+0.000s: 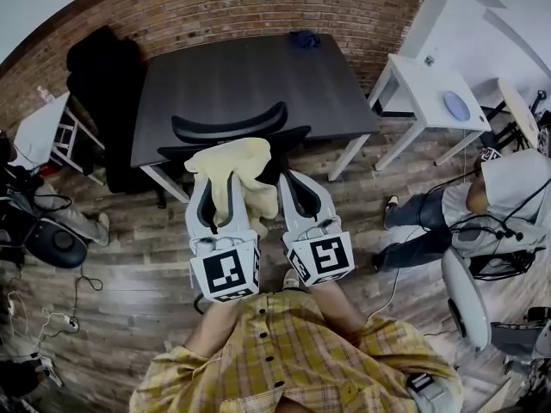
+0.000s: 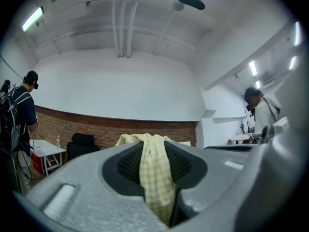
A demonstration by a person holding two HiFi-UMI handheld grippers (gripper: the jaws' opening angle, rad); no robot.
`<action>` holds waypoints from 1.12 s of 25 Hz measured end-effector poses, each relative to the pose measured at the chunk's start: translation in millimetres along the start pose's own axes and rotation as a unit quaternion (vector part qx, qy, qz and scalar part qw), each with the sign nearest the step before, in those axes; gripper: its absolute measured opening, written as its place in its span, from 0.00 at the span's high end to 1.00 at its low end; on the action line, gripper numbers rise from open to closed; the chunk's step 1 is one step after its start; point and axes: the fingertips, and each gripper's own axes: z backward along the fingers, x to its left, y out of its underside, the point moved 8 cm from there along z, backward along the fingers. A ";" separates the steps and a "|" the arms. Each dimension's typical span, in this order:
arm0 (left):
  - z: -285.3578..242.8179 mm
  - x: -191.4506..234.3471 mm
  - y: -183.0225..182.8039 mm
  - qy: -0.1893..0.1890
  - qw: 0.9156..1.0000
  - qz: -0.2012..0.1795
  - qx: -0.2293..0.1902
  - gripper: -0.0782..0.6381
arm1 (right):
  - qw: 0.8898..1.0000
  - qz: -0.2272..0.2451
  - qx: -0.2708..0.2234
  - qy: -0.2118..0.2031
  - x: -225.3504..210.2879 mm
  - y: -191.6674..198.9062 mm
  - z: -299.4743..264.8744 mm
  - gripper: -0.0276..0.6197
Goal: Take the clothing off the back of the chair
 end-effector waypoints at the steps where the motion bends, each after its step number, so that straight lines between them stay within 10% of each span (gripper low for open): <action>1: 0.3 -1.0 1.7 0.001 1.000 -0.001 0.002 0.73 | 1.000 -0.001 0.001 0.000 0.0 0.9 0.5 0.96; 28: 6.2 -7.4 37.6 0.010 1.000 0.002 0.019 0.73 | 1.000 0.005 0.026 -0.014 6.7 12.6 0.3 0.96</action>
